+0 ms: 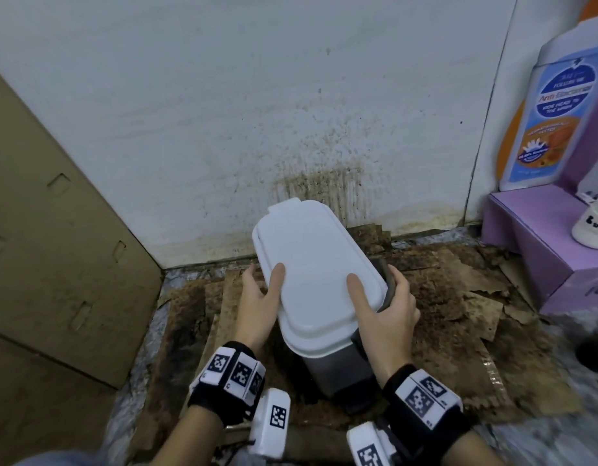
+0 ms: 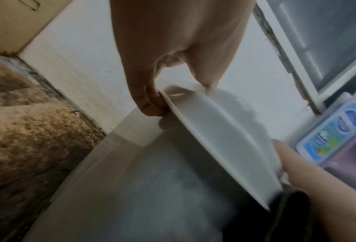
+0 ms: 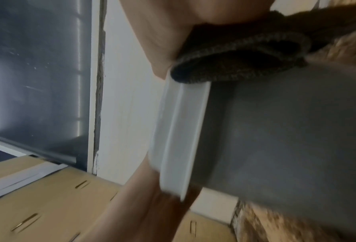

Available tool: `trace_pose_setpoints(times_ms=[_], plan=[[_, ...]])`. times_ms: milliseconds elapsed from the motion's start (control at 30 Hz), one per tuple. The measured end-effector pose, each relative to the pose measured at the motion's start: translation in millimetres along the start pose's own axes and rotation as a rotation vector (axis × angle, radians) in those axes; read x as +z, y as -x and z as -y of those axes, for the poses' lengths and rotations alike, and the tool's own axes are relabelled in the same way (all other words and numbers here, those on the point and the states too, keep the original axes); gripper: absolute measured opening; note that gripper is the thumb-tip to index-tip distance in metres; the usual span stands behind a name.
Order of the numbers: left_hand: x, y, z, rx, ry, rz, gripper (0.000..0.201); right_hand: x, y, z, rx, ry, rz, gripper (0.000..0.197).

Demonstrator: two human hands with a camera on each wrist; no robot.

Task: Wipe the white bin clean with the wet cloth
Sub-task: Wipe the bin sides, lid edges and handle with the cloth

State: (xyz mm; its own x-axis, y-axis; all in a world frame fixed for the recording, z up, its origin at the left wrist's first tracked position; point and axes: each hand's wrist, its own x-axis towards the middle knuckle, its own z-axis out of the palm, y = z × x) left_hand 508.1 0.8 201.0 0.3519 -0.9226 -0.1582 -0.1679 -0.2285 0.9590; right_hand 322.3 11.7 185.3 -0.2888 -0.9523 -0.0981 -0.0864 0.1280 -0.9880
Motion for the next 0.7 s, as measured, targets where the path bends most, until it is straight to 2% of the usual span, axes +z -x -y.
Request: trace_pose_setpoints(times_ms=[100,167,267,333,500,700], plan=[[7,12,5,0.015,-0.008,-0.006,0.078,-8,-21,1,-0.015,0.002,0.114,0.084],[9,17,6,0.042,-0.017,0.016,0.085,-15,-35,1,-0.026,-0.015,0.212,0.093],[4,18,0,0.032,-0.002,0.064,0.064,-19,-43,2,-0.021,-0.032,0.307,0.092],[0,13,-4,0.05,0.018,0.094,0.061,-15,-40,-1,-0.036,0.014,0.284,0.093],[-15,-4,-12,0.093,-0.021,0.206,0.04,-2,-15,-2,-0.077,0.081,0.162,0.076],[-19,-4,-11,0.087,-0.01,0.234,0.032,3,-21,-15,-0.063,-0.028,0.196,0.053]])
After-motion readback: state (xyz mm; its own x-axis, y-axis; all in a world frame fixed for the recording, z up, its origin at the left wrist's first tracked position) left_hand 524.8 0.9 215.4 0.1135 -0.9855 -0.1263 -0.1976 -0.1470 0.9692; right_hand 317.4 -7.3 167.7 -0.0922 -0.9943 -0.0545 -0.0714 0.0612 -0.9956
